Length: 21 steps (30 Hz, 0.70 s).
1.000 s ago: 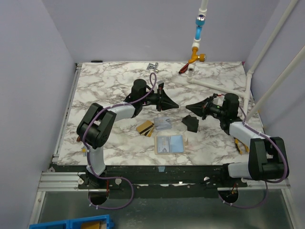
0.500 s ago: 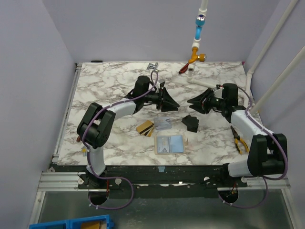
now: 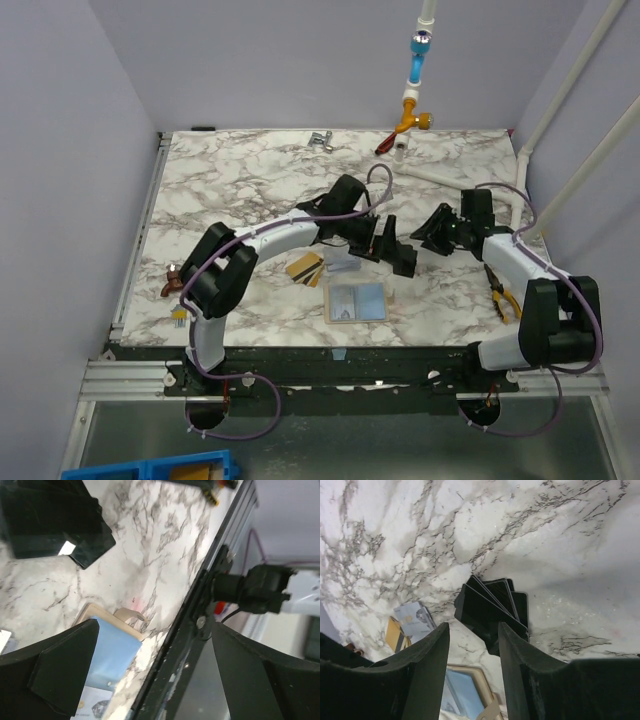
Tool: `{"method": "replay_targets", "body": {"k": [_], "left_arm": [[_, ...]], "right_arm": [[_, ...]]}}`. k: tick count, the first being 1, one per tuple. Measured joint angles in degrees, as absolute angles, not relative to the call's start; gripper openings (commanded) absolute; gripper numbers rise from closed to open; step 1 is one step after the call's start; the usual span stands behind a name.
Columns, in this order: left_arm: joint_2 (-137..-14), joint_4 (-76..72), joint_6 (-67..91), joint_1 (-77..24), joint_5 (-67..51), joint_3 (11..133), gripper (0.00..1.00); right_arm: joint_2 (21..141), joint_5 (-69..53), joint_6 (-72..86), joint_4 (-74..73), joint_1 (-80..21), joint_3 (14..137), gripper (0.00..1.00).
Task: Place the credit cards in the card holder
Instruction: Pick up the credit card from the center of the board.
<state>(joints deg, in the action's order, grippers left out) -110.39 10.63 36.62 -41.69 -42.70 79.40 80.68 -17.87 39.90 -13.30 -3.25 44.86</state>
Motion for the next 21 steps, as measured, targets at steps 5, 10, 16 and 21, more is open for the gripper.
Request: {"method": "replay_targets", "body": {"k": [5, 10, 16, 21], "left_arm": [[-112.0, 14.0, 28.1, -44.9, -39.5, 81.0, 0.98], [-116.3, 15.1, 26.7, -44.0, -38.1, 83.2, 0.89], [-117.9, 13.6, 27.5, -43.2, -37.8, 81.5, 0.75], [-118.3, 11.9, 28.1, -43.1, -37.2, 82.0, 0.75]], "right_arm": [[82.0, -16.8, 39.0, -11.1, -3.2, 43.4, 0.37], [82.0, -16.8, 39.7, -7.6, -3.2, 40.1, 0.27], [82.0, -17.3, 41.0, -4.4, -3.2, 37.5, 0.19], [82.0, -17.2, 41.1, -3.9, -3.2, 36.1, 0.16]]}}
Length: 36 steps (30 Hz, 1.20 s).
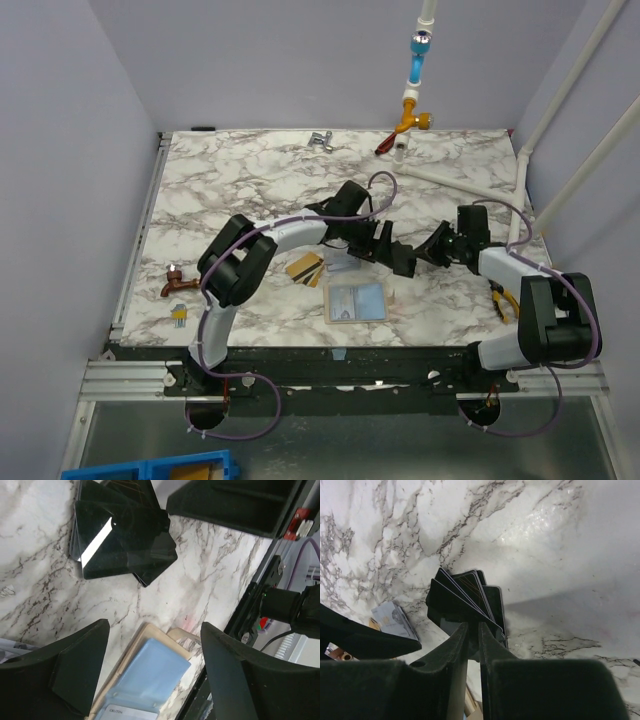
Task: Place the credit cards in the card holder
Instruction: Pick up the credit card from the center of the board.
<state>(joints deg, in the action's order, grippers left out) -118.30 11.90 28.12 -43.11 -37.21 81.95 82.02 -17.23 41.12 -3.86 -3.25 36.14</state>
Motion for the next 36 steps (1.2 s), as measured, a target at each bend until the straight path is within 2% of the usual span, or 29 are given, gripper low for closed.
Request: {"method": "replay_targets", "body": {"k": [11, 20, 36], "left_arm": [[-122.9, 13.3, 29.0, -42.5, -33.3, 87.9, 0.73], [-124.7, 14.7, 29.3, -42.3, -32.0, 89.6, 0.72], [-125.2, 15.2, 30.7, -41.6, -32.2, 90.3, 0.71]], "right_arm": [[82.0, -17.1, 41.1, -3.9, -3.2, 34.5, 0.11], [83.1, -17.1, 41.1, -3.9, -3.2, 34.5, 0.03], [83.4, -17.2, 41.5, -1.0, -3.2, 32.8, 0.01]]}}
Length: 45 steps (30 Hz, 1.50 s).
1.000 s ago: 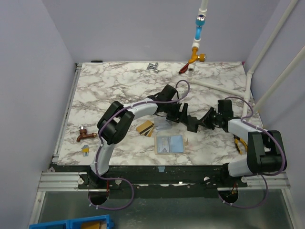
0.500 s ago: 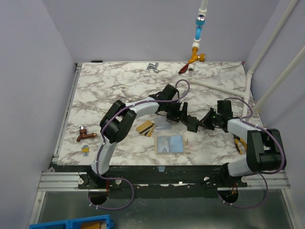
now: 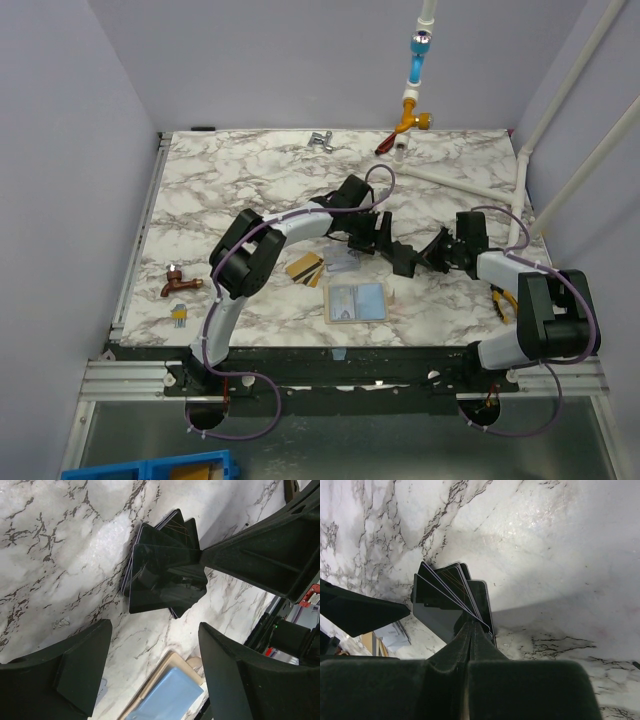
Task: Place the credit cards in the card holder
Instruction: Pick up the credit card from the center of the board.
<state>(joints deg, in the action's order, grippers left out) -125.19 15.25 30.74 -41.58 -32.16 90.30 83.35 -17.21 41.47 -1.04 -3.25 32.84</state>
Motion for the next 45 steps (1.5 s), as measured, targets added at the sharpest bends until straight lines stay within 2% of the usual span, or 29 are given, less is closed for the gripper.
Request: {"method": "replay_targets", "body": {"k": [16, 22, 35, 45], "left_arm": [[-127.2, 14.3, 32.6, -41.3, -33.7, 92.2, 0.61], [-127.5, 14.3, 32.9, -41.3, -33.9, 92.2, 0.52], [-127.7, 13.2, 34.7, -41.2, -35.8, 92.2, 0.47], [-128.2, 11.7, 36.7, -41.2, -38.4, 92.2, 0.37]], "right_arm": [[83.4, -17.2, 41.6, -0.1, -3.2, 32.5, 0.01], [83.6, -17.2, 41.6, 0.0, -3.2, 32.5, 0.01], [83.6, -17.2, 42.0, 0.1, -3.2, 32.5, 0.01], [83.7, -17.2, 42.0, 0.1, -3.2, 32.5, 0.01]]}}
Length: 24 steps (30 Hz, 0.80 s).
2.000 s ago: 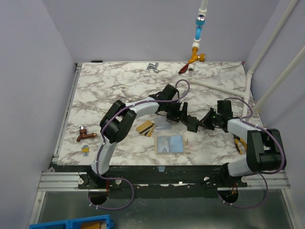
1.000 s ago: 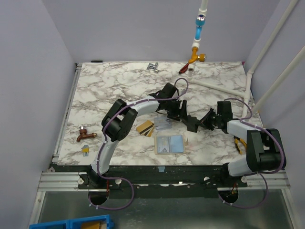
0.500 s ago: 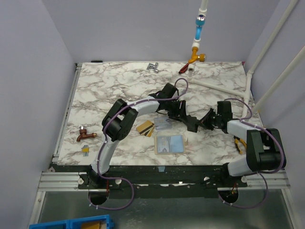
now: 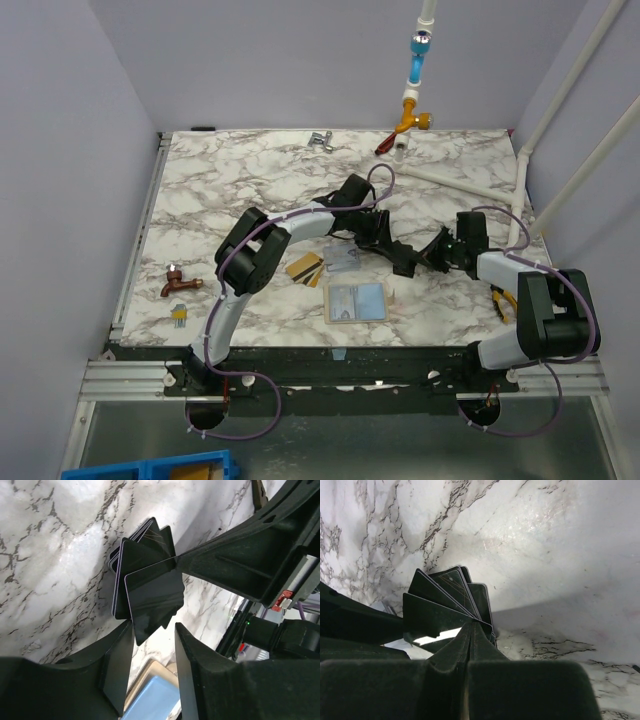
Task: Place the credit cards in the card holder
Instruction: Pick up the credit card from the center of the board.
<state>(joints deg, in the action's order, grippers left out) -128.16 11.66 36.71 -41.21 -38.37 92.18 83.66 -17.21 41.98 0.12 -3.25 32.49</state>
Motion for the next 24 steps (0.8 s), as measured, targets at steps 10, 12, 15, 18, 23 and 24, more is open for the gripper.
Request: {"method": "replay_targets", "body": {"k": [10, 12, 15, 18, 23, 24], "left_arm": [[-128.6, 9.7, 37.9, -41.4, -41.2, 92.2, 0.27], [-129.0, 9.7, 37.9, -41.4, -41.2, 92.2, 0.25], [-129.3, 9.7, 37.9, -41.4, -41.2, 92.2, 0.23], [-129.3, 9.7, 37.8, -41.4, -41.2, 92.2, 0.21], [-129.3, 9.7, 37.8, -41.4, -41.3, 92.2, 0.19], [-129.3, 9.7, 37.7, -41.4, -41.3, 92.2, 0.19]], "right_arm": [[83.9, -15.9, 41.9, -0.8, -2.9, 32.1, 0.01], [83.9, -15.9, 41.9, -0.8, -2.9, 32.1, 0.01], [83.8, -15.9, 41.9, -1.0, -2.9, 32.1, 0.01], [82.9, -15.8, 41.9, -2.3, -2.9, 32.1, 0.01], [79.6, -15.5, 42.0, -4.6, -2.9, 32.1, 0.01], [78.6, -15.4, 42.0, -4.8, -2.9, 32.1, 0.01]]}}
